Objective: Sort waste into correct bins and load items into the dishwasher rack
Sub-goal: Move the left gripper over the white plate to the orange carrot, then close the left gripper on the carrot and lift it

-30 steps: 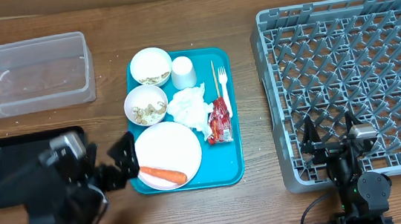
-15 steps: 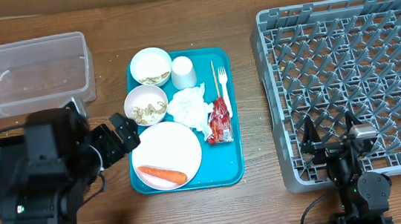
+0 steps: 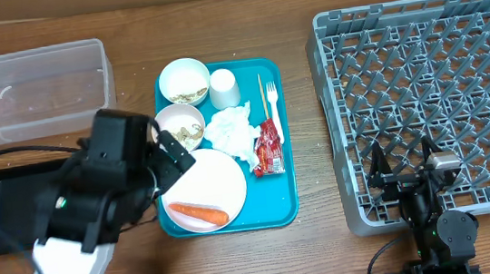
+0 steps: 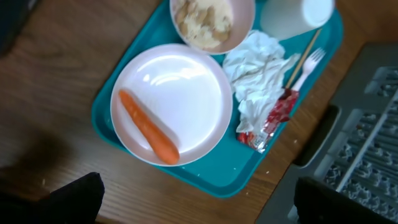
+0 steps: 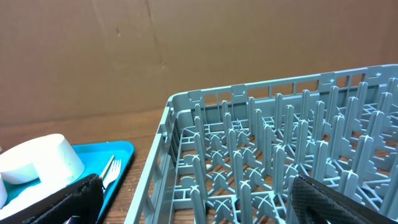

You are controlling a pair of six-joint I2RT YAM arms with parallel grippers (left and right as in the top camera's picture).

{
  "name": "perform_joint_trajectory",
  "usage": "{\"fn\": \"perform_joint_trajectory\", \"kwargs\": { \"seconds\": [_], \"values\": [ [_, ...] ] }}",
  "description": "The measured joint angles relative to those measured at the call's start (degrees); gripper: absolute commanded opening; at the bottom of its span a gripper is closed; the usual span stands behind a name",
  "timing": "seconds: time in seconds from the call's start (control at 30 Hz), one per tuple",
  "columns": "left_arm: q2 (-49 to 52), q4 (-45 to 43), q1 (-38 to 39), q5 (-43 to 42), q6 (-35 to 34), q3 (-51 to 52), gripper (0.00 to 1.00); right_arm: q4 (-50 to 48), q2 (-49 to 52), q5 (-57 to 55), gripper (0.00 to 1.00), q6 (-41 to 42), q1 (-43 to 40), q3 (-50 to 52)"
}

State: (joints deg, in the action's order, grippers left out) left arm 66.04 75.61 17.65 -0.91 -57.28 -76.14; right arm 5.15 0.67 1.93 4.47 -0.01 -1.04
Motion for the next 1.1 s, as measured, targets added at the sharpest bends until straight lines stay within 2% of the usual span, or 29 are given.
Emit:
{"fn": "perform_joint_trajectory", "kwargs": {
  "seconds": [0.33,0.53,1.1],
  "values": [
    [14.29,-4.17,0.0,-9.16,-3.72,9.4,1.0,0.0,0.0,-0.02,1.0,-0.02,-0.02,0.0],
    [20.74,-12.85,0.0,-13.86,-2.29,15.45,1.0,0.0,0.0,0.0,1.0,0.0,-0.02,0.0],
    [21.42,-33.03,0.0,-12.13,-7.82,32.72,1.0,-0.02,0.0,0.0,1.0,0.0,0.0,0.0]
  ]
}}
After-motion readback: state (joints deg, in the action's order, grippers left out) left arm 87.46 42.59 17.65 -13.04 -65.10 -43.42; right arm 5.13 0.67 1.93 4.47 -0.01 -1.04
